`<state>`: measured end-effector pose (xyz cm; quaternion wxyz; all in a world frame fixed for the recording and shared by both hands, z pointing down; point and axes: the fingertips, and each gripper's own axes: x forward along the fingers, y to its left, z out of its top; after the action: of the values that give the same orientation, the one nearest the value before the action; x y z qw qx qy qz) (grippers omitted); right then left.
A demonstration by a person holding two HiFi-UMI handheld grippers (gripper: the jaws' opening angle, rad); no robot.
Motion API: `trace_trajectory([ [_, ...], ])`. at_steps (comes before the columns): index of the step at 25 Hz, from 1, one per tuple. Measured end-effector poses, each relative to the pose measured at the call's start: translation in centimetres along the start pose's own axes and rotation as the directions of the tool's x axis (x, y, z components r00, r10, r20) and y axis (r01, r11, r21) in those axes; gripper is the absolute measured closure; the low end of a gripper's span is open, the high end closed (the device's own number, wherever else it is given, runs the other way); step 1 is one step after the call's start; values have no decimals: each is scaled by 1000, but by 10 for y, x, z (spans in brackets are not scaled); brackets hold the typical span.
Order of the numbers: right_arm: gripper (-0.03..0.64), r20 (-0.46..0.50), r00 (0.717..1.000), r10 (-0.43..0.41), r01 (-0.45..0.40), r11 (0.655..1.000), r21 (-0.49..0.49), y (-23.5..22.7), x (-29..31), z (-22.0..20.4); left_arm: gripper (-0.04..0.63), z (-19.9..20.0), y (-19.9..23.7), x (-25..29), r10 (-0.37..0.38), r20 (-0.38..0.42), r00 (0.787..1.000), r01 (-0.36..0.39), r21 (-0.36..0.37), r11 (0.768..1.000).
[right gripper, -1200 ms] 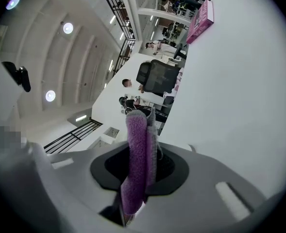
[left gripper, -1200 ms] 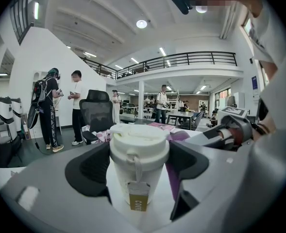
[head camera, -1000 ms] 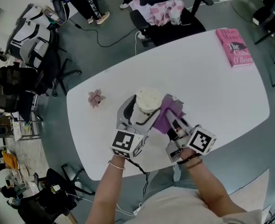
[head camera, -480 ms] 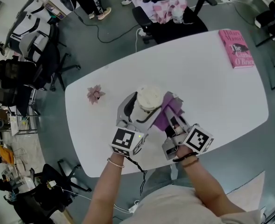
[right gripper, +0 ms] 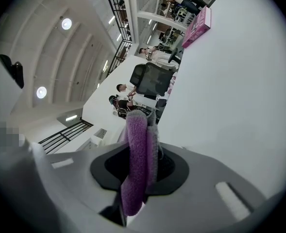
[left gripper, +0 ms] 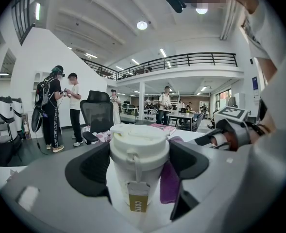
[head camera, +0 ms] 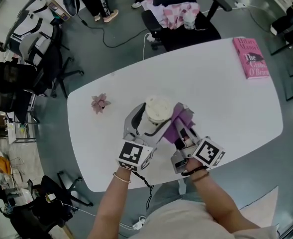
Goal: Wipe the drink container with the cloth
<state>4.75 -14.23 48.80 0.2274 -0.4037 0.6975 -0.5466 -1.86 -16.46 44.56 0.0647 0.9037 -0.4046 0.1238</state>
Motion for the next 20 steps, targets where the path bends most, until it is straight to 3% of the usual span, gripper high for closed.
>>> trace_trajectory([
  [5, 548, -3, 1000, 3, -3, 1000, 5, -2, 5, 1, 210, 1, 0, 0, -2, 1, 1000, 2, -1, 1000],
  [9, 548, -18, 995, -96, 96, 995, 1, -21, 3, -2, 210, 2, 1, 0, 1, 2, 1000, -1, 1, 1000],
  [20, 548, -35, 980, -197, 197, 980, 1, -51, 8, -10, 210, 1, 1, -1, 2, 3, 1000, -2, -7, 1000],
])
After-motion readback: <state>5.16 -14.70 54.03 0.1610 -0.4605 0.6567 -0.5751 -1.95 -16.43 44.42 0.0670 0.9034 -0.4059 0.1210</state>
